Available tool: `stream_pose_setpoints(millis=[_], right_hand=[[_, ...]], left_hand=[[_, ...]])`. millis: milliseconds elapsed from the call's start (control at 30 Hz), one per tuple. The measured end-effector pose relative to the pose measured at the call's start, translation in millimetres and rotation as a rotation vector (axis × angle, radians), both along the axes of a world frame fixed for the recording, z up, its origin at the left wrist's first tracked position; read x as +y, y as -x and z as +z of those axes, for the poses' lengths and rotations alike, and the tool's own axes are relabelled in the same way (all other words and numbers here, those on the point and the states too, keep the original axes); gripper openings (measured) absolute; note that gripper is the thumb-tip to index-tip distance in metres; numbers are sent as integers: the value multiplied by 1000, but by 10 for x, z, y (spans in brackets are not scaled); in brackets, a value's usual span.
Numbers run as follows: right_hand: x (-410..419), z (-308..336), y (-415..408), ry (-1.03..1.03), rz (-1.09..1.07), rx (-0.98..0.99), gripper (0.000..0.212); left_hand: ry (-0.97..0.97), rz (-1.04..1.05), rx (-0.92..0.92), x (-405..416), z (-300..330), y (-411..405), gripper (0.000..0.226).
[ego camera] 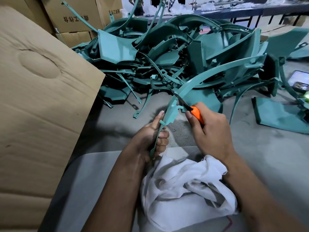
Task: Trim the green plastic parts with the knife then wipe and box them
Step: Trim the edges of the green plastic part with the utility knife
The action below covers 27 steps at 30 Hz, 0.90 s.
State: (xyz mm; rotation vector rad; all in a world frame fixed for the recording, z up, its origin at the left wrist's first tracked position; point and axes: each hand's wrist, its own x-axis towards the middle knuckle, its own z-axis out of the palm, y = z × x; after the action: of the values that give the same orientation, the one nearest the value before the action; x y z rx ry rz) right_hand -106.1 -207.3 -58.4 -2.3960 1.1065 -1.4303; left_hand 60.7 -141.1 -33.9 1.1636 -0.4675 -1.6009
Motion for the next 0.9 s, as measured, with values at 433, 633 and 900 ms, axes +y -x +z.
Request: stream_pose_setpoints(millis=[433, 633, 900], right_hand=[[49, 83, 114, -294, 430, -232, 44], [156, 111, 2, -299, 485, -160, 48], [228, 141, -75, -215, 496, -169, 42]], left_hand=[[211, 83, -64, 16, -37, -200, 44], [438, 259, -263, -47, -73, -166, 50], [483, 181, -241, -79, -98, -116, 49]])
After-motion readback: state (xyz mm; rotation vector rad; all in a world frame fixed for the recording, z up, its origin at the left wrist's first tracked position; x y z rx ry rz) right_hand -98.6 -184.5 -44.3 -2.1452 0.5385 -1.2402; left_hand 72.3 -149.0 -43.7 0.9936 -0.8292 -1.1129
